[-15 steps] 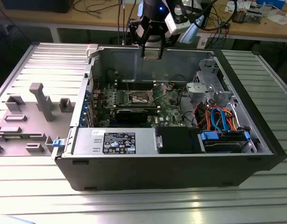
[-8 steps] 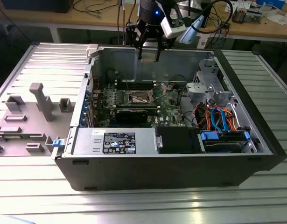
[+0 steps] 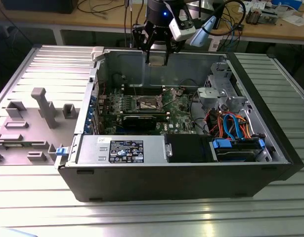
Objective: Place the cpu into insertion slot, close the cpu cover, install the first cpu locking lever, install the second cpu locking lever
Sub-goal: 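Place the cpu into insertion slot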
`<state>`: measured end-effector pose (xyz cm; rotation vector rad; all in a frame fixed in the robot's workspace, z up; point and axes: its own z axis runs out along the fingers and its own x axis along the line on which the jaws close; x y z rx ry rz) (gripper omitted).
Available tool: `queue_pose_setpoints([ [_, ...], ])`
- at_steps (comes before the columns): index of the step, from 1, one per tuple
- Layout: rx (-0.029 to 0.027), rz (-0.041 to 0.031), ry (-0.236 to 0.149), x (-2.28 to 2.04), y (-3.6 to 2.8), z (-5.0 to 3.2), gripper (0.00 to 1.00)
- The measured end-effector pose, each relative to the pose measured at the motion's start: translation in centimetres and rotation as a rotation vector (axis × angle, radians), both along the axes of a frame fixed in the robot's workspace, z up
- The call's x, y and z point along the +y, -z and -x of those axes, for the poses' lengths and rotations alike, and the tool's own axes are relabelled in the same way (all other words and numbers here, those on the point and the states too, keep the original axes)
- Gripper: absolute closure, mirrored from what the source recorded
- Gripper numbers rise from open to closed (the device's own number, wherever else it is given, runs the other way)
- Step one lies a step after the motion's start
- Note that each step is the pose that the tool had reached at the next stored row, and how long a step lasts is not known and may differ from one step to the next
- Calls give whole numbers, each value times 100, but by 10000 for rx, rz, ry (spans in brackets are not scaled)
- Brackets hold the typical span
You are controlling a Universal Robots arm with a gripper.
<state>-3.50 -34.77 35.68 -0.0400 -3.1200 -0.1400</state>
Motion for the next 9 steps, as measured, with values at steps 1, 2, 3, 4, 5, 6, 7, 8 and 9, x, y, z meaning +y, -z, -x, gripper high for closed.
queue_pose_setpoints([
  [1, 0, 0, 0, 0, 1, 4, 45],
  [2, 0, -1, 0, 0, 4, 7, 45],
  [3, -1, -1, -2, 0, 7, 7, 45],
  [4, 0, -1, -2, -1, 9, 8, 45],
  [5, 0, 0, 0, -1, 13, 8, 45],
  [6, 1, 0, -1, -1, 15, 8, 45],
  [7, 0, 0, -1, -1, 17, 8, 45],
  [8, 0, 0, 0, -1, 20, 8, 45],
  [9, 0, -1, -1, -1, 23, 8, 45],
])
